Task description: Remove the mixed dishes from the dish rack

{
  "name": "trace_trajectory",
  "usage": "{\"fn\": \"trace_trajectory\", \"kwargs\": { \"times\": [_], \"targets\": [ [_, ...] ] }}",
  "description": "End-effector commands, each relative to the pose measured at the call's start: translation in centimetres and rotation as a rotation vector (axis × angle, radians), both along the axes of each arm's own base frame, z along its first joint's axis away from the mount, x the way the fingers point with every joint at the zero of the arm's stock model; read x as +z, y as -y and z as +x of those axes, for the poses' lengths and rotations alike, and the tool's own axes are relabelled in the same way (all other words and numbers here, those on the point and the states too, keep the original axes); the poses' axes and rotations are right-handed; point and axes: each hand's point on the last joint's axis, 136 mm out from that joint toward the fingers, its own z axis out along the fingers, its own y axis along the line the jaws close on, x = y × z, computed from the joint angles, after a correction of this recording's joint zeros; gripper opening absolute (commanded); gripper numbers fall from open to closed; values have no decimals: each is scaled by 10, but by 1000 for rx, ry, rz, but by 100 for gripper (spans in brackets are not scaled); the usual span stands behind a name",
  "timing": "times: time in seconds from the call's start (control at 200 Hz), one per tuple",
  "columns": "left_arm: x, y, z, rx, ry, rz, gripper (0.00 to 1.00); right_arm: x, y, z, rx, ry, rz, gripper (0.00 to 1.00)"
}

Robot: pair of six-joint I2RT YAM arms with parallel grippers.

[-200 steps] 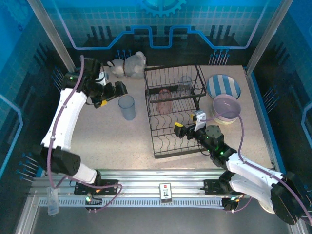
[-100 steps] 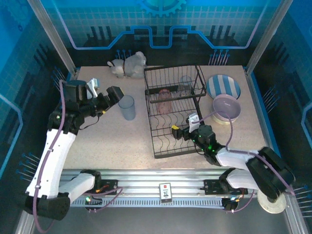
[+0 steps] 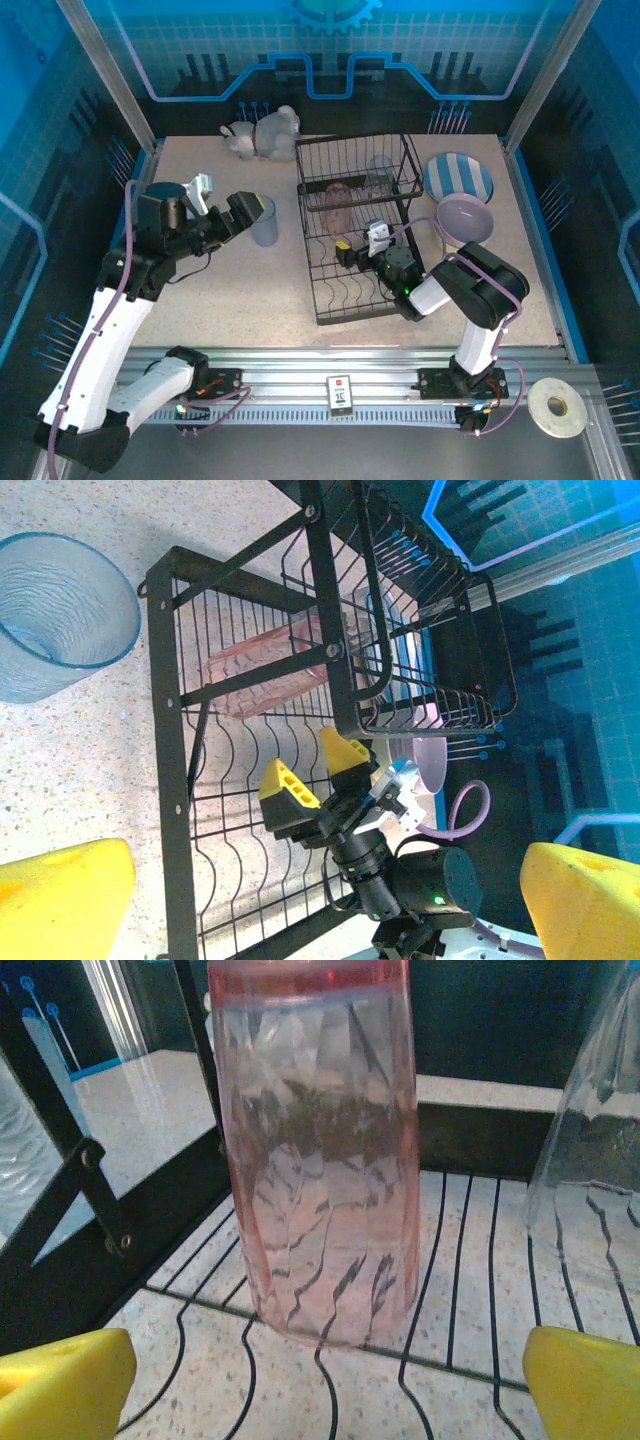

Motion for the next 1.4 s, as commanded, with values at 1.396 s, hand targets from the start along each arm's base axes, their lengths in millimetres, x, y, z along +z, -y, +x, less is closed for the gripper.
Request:
{"fn": "trace_trajectory", "kwargs": {
  "times": [1.396],
  "targets": [
    [29, -6, -6, 44, -4, -8, 99, 38, -45, 96, -139, 204, 106, 84]
  ]
}}
